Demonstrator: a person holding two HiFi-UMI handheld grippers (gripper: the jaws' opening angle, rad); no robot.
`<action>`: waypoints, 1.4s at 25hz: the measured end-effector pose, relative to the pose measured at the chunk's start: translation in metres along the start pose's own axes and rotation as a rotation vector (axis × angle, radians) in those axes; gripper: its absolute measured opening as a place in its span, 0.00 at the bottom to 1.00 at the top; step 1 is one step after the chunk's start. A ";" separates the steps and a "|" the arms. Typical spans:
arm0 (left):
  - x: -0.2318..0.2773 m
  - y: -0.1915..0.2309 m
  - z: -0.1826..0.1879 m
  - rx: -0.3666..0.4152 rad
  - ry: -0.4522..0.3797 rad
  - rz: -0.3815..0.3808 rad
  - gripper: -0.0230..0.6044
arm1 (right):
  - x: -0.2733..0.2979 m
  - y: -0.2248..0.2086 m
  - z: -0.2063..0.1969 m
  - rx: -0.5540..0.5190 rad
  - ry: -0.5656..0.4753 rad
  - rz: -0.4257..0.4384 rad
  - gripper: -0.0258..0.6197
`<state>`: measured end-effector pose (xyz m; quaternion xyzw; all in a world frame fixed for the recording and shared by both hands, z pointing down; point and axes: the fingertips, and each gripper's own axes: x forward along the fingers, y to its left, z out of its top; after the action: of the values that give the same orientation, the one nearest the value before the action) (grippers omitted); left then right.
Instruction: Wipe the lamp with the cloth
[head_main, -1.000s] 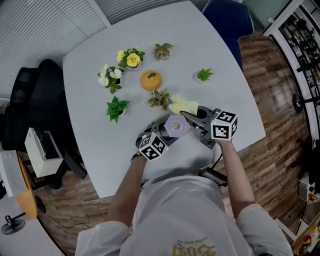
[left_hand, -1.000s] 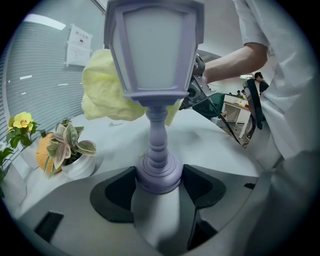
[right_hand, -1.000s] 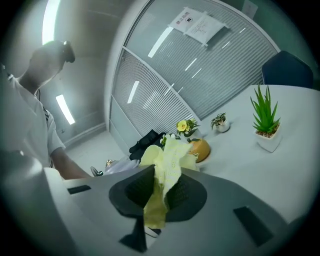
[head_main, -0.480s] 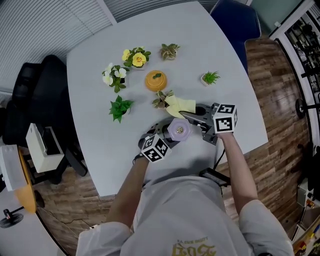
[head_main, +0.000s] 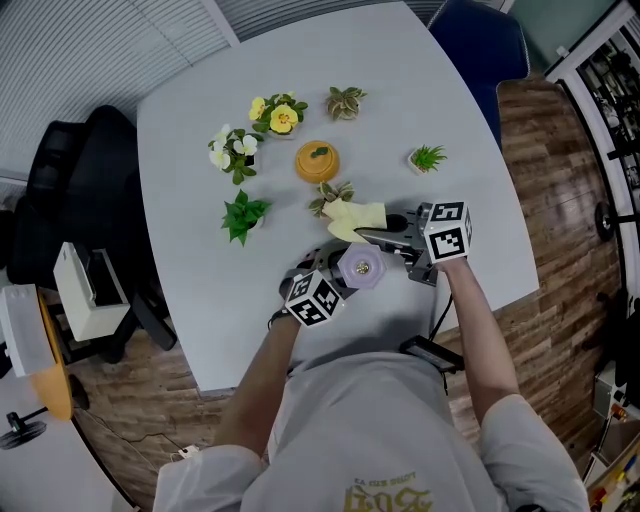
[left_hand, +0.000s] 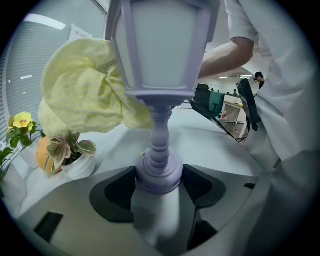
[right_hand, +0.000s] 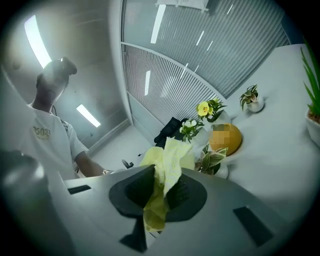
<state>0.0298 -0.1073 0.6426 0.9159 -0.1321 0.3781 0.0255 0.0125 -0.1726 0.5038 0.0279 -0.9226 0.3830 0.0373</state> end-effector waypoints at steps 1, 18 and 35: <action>0.000 0.000 0.000 0.000 0.001 -0.001 0.52 | 0.001 -0.001 -0.002 -0.004 0.013 -0.001 0.12; 0.000 0.001 -0.001 0.000 0.004 -0.004 0.52 | -0.001 -0.003 -0.011 -0.018 0.073 -0.023 0.12; 0.001 0.001 -0.002 -0.011 0.014 -0.014 0.52 | -0.014 -0.021 -0.031 0.022 0.054 -0.146 0.12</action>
<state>0.0286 -0.1078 0.6446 0.9140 -0.1275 0.3837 0.0343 0.0292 -0.1648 0.5390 0.0849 -0.9125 0.3900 0.0898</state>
